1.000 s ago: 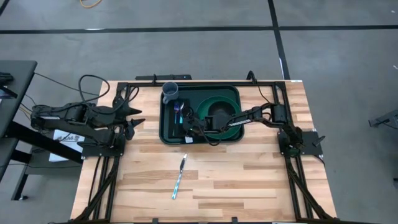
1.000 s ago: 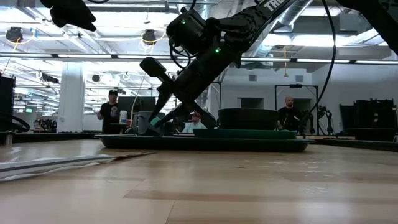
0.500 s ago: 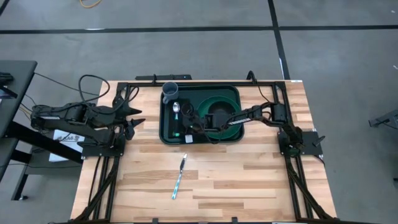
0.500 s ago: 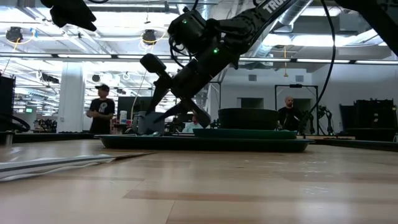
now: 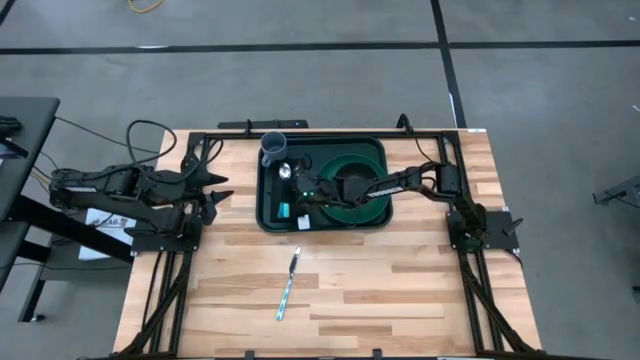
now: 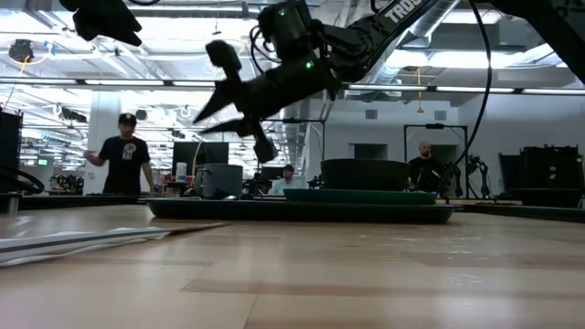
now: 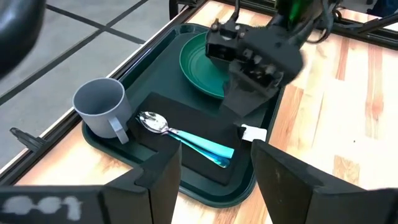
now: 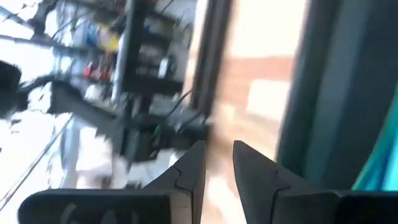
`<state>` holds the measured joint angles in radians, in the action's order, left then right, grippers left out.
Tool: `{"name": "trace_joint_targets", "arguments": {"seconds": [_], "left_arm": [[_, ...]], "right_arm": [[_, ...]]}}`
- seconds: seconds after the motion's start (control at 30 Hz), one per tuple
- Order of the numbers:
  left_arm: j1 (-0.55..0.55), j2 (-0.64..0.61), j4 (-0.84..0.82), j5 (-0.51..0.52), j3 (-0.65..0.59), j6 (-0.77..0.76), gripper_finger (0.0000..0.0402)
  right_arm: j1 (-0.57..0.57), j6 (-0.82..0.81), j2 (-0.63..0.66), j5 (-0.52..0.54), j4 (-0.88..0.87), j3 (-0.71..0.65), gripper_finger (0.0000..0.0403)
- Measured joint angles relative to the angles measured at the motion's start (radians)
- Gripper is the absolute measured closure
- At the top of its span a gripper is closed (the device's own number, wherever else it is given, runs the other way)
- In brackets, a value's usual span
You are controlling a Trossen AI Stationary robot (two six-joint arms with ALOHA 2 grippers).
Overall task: Set up tray
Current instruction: Put the blue knife to the right of the blue spoon on the black napkin
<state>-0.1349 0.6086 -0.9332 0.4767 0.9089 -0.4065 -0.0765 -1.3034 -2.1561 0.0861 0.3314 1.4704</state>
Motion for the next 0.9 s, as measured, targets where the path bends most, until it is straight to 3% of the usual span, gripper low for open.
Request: {"name": "trace_joint_targets", "arguments": {"seconds": [0.17, 0.23, 0.5, 0.9], "left_arm": [[0.000, 0.000, -0.012, 0.000, 0.000, -0.005, 0.0219], [0.000, 0.000, -0.029, -0.001, 0.000, -0.026, 0.0219], [0.000, 0.026, -0.047, -0.075, 0.000, -0.075, 0.0219], [0.000, 0.266, -0.038, -0.207, 0.000, -0.283, 0.0219]], "right_arm": [[0.007, 0.066, 0.012, -0.167, -0.046, 0.039, 0.0329], [0.022, 0.123, 0.036, -0.184, -0.138, 0.083, 0.0330], [0.108, 0.452, 0.192, -0.057, -0.892, 0.325, 0.0348], [0.204, 0.500, 0.379, -0.029, -1.379, 0.348, 0.0356]]}}
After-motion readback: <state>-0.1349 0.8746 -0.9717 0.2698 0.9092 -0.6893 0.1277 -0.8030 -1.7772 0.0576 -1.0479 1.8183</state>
